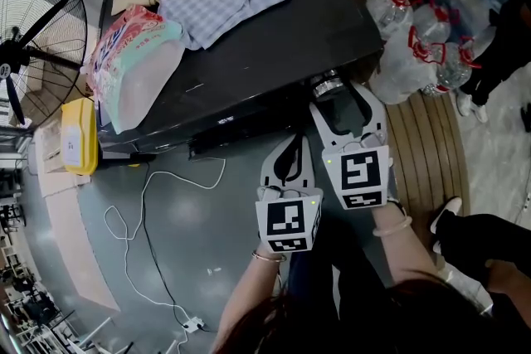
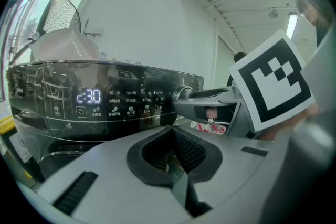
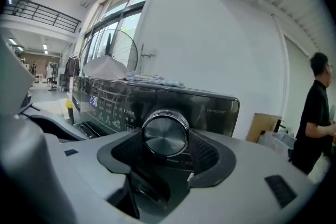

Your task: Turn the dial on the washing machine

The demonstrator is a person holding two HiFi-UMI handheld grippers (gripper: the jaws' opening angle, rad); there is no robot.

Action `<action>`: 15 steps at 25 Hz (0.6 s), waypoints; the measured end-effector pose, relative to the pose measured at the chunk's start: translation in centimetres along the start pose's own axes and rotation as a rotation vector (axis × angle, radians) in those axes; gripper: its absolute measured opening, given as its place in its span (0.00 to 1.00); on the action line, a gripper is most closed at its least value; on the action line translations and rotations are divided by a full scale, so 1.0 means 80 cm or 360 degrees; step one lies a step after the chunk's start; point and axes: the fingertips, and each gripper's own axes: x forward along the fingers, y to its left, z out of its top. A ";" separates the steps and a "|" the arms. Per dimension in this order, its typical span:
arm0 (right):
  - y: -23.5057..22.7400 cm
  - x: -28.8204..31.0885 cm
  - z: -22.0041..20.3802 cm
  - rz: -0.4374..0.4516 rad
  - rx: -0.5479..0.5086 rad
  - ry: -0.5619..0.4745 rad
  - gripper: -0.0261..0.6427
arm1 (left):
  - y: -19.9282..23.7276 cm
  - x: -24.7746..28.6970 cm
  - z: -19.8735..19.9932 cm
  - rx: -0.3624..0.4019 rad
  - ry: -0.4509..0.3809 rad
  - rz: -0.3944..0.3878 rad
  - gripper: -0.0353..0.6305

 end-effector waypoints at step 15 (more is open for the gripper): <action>-0.008 0.000 -0.007 0.0064 0.0607 -0.0066 0.48 | 0.007 0.007 -0.004 -0.0019 0.0001 0.0020 0.07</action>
